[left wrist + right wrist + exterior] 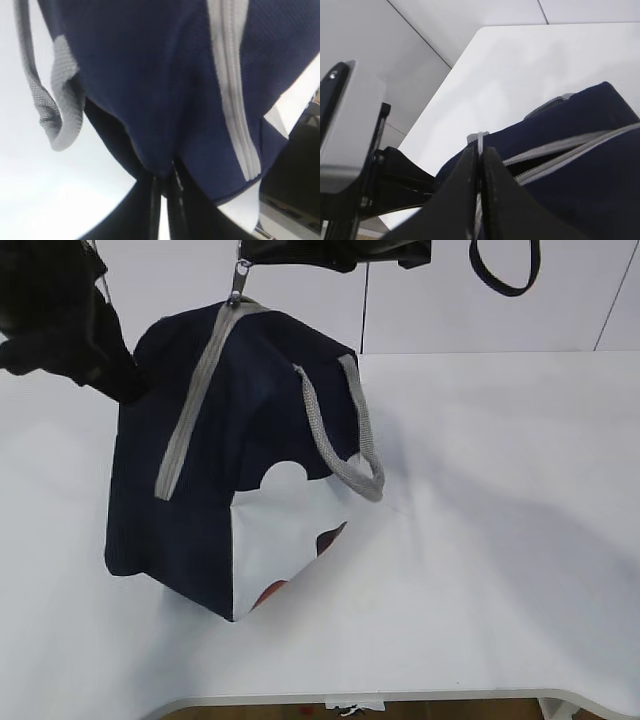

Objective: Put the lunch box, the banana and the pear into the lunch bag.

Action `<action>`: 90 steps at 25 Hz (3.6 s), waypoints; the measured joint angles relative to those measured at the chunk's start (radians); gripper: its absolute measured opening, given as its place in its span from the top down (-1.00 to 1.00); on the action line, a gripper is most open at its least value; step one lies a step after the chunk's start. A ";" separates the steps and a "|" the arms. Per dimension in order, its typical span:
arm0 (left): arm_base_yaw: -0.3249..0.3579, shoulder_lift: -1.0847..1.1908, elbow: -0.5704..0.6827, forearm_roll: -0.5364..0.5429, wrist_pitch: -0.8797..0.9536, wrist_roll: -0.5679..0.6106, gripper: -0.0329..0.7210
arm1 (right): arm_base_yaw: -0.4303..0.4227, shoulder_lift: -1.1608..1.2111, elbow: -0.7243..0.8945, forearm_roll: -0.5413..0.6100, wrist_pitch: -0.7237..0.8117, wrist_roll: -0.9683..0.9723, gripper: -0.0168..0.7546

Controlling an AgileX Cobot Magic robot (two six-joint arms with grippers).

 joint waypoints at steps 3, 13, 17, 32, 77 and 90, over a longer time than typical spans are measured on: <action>0.000 -0.018 0.000 0.017 0.005 0.026 0.93 | 0.002 0.003 0.000 0.001 -0.015 -0.006 0.95; 0.000 -0.046 0.000 0.023 0.047 0.046 0.93 | -0.027 0.062 0.000 0.001 -0.062 -0.011 0.95; 0.000 -0.048 0.000 0.023 0.042 0.048 0.93 | -0.036 0.063 -0.004 0.032 -0.053 -0.011 0.95; 0.000 -0.052 0.000 0.025 -0.007 0.096 0.93 | -0.046 0.011 -0.040 0.105 0.052 -0.112 0.95; 0.000 0.059 0.000 -0.138 -0.119 -0.142 0.34 | -0.145 0.054 -0.048 0.251 0.146 -0.172 0.95; 0.000 0.084 0.000 -0.265 -0.197 -0.347 -0.18 | -0.145 0.071 -0.048 0.299 0.168 -0.196 0.95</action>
